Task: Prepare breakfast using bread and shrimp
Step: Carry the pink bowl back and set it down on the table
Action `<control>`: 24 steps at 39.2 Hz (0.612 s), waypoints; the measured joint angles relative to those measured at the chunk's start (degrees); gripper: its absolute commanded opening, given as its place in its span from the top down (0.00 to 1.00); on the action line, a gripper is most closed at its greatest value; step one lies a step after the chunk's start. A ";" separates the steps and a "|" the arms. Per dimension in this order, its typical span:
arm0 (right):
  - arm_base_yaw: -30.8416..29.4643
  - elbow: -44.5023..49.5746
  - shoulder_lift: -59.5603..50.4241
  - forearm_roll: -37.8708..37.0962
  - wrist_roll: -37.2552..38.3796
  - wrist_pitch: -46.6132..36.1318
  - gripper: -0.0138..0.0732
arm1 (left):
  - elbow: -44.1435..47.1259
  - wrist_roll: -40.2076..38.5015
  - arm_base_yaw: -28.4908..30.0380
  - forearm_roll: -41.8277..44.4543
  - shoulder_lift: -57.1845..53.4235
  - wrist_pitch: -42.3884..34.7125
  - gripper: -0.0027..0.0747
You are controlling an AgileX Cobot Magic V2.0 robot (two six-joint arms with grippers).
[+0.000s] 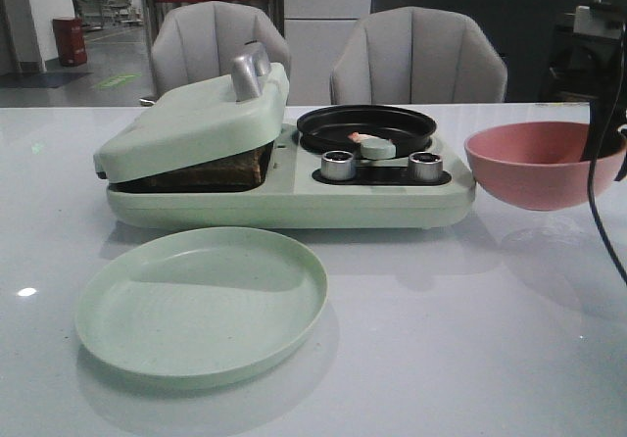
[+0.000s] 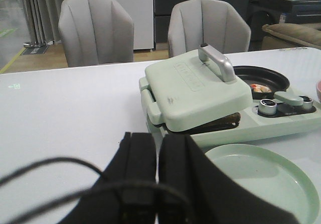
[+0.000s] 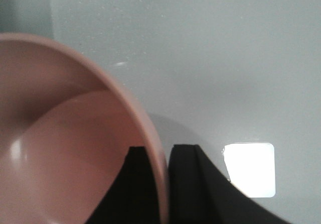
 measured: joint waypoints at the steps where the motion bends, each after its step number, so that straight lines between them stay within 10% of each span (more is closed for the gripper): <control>1: -0.15 -0.10 0.34 -0.10 0.00 0.00 0.68 | 0.00 0.00 0.00 0.00 0.00 0.00 0.82; 11: -0.55 -0.22 4.18 -1.37 0.00 -0.32 0.66 | 0.00 0.00 0.00 0.00 0.00 0.00 0.82; 24: -0.23 -1.16 5.06 -6.39 0.00 -1.37 0.22 | 0.00 0.00 0.00 -0.09 0.00 0.00 0.82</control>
